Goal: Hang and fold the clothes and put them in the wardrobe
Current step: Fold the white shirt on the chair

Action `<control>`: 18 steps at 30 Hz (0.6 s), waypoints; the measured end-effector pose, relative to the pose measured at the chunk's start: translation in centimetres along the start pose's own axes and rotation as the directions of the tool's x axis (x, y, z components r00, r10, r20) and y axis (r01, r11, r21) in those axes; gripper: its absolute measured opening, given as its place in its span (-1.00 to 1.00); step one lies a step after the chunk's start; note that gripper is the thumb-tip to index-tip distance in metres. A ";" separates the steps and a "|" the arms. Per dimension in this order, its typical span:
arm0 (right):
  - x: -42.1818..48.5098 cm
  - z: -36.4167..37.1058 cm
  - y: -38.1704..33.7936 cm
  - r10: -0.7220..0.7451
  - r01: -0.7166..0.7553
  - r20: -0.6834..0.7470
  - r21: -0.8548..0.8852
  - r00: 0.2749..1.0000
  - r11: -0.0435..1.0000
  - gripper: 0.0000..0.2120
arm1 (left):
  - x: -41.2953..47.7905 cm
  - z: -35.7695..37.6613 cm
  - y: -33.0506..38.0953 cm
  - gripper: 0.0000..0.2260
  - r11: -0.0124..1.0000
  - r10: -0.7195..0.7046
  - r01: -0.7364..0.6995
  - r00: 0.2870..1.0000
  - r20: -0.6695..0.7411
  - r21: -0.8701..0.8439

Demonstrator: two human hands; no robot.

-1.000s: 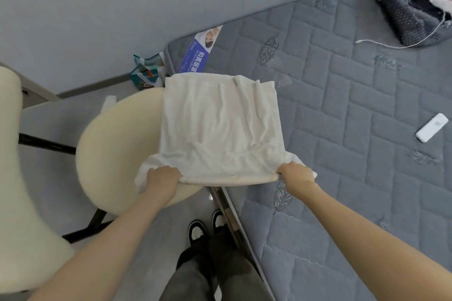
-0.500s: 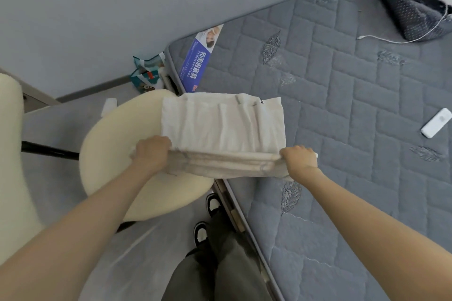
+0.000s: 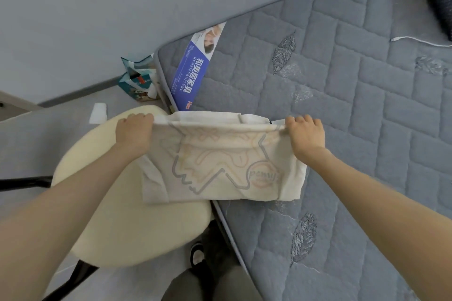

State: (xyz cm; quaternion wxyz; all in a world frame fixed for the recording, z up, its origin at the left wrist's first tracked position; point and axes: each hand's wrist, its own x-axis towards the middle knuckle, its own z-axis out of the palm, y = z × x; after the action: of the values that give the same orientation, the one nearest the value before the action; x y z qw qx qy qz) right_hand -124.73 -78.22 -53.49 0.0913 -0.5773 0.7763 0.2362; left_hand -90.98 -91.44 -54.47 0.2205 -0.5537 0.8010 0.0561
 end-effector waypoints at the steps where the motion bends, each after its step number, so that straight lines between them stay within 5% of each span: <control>1: 1.0 0.1 0.0 0.007 -0.007 -0.024 0.015 1.000 1.000 -0.66 | 1.1 0.2 0.0 -0.76 0.999 -0.011 0.011 1.000 -0.013 -0.031; 7: 3.5 2.7 -2.7 0.042 -0.040 -0.007 0.167 0.999 0.985 -0.35 | 3.2 3.4 3.5 -0.47 0.915 -0.110 0.012 0.969 -0.222 -0.402; 12: 2.2 7.0 -9.4 -0.122 0.105 0.010 0.441 0.993 0.891 -0.42 | 0.9 8.8 11.7 -0.49 0.926 0.181 -0.196 0.981 -0.076 -0.323; 18: 1.7 13.8 -8.5 -0.005 0.012 -0.017 0.397 1.000 0.918 -0.45 | 2.5 14.8 11.3 -0.46 0.961 0.131 -0.145 0.989 -0.075 -0.236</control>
State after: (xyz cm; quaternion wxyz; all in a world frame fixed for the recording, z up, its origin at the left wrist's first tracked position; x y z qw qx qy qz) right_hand -119.11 -75.00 -68.46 0.2015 -0.5521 0.8062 0.0687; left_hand -97.66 -84.33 -70.49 0.1238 -0.5206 0.8310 0.1517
